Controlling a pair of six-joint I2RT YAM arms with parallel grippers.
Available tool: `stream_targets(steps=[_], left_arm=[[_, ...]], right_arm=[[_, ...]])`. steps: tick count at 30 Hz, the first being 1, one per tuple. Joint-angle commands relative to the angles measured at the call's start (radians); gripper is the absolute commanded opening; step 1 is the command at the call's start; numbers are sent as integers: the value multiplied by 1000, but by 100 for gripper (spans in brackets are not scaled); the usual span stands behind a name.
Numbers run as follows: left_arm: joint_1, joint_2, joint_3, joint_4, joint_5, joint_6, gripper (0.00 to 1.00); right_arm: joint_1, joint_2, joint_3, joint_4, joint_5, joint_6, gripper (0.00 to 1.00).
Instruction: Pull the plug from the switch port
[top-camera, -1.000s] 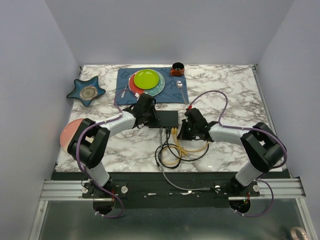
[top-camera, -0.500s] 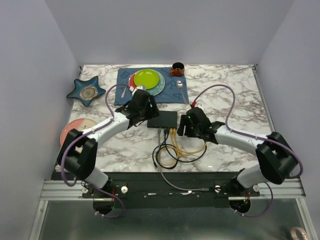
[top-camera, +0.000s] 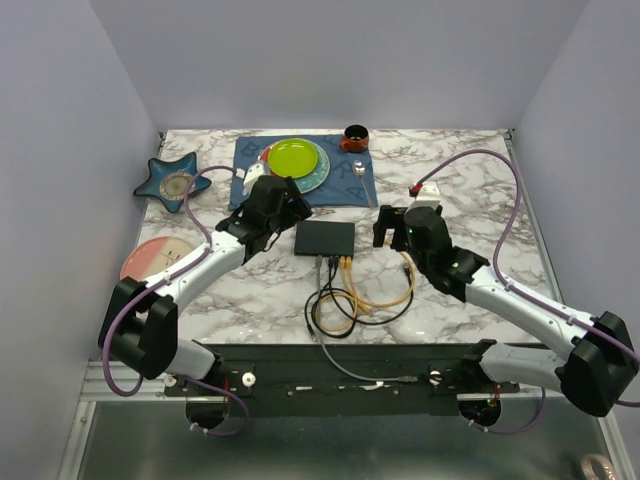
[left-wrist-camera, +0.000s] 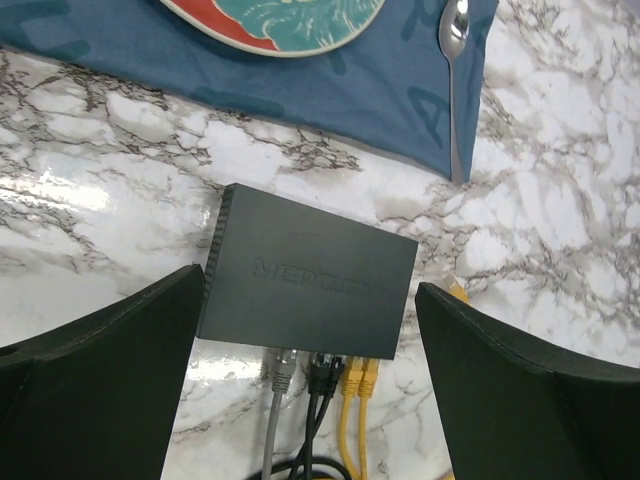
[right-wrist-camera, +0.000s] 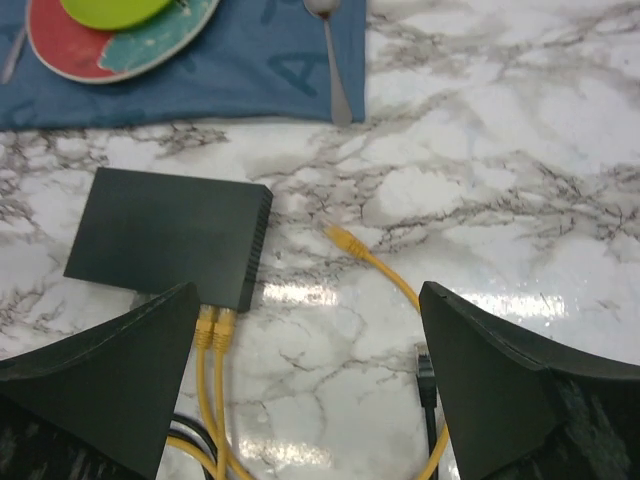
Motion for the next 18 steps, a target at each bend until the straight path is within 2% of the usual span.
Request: stream_targets(steps=[1,4,5,6,8,9,13,16,18], left_arm=[[10,-67,-70,88,-121,-83,99],[57,-58,-78,99,-19,-88,99],[82,-28,-71,90,48,-88,99],[130,-5,-49,88,202,-79,99],[145,64,-22,77,303,-73,99],[145,81,-3,70,326,-62,99],[136,109,-23,124,398,-54,99],[93,100,-37,148,376,-9,97],[57,104,-35,154,362,7,92]], right_arm=[[3,-5,-43,196,32,-113,100],[3,12,-31,173,102,-56,100],[3,34,-17,158,101,-47,100],[2,47,1,100,93,-20,100],[-6,74,76,-7,47,16,100],[-12,93,89,-41,-32,11,100],[-14,79,66,6,-147,40,100],[-60,87,21,81,-278,97,100],[-116,122,29,81,-392,167,100]])
